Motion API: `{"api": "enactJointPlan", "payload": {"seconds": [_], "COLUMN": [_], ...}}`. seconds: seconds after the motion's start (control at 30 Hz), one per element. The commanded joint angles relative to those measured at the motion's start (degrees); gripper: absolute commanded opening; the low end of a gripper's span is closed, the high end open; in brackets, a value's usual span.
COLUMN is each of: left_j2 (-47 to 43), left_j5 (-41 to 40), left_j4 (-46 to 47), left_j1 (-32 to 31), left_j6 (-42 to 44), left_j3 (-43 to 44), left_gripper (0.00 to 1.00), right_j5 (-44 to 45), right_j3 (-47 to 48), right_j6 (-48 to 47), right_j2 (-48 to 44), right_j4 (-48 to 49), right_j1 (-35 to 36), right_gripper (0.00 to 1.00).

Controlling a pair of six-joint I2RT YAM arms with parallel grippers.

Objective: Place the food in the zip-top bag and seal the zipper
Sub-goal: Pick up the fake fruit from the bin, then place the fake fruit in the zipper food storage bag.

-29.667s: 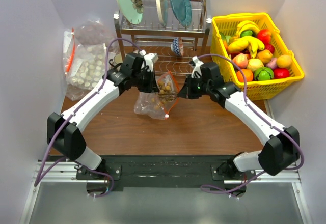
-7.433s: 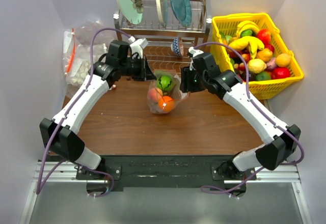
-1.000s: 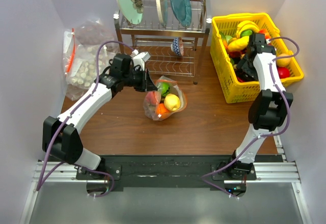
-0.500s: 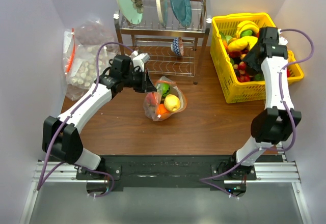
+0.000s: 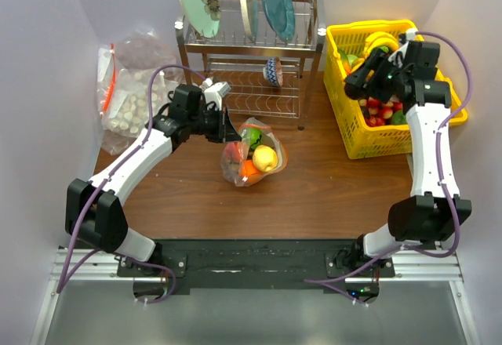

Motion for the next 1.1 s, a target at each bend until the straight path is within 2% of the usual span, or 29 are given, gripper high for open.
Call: {"api": "enactJointPlan", "payload": {"seconds": [0.0,0.1,0.3,0.4,0.6,0.97,1.07], "left_j2": [0.13,0.31,-0.22,-0.31,-0.57,0.57,0.66], "left_j5": [0.05,-0.03,-1.0,-1.18,-1.62,-0.48,0.75], "left_j4": [1.72,0.93,-0.74,-1.62,-3.64,-8.04,-8.48], "left_j1": [0.46,0.46,0.37,0.37,0.11,-0.33,-0.33], "left_j6": [1.49,1.49,1.49,1.41,0.97,0.88,0.7], "left_j3": [0.71,1.5,3.26,4.05,6.07,11.87,12.66], "left_gripper": [0.0,0.0,0.0,0.0,0.0,0.0,0.0], "right_j5": [-14.41,-13.44,-12.92,-15.45,-14.06,-0.46,5.78], "right_j3": [-3.25,-5.71,-13.79,-17.48,-20.57,-20.66,-21.88], "right_j6": [-2.33,-4.18,-4.97,-4.44,-4.18,-1.72,0.04], "right_j2": [-3.26,-4.84,-7.65,-7.83,-6.17,1.39,2.01], "right_j4": [3.79,4.14,9.4,13.09,18.37,27.51,32.33], "right_j1": [4.49,13.08,24.51,28.74,36.48,42.47,43.52], "right_gripper": [0.51,0.51,0.5,0.49,0.48,0.47,0.55]}}
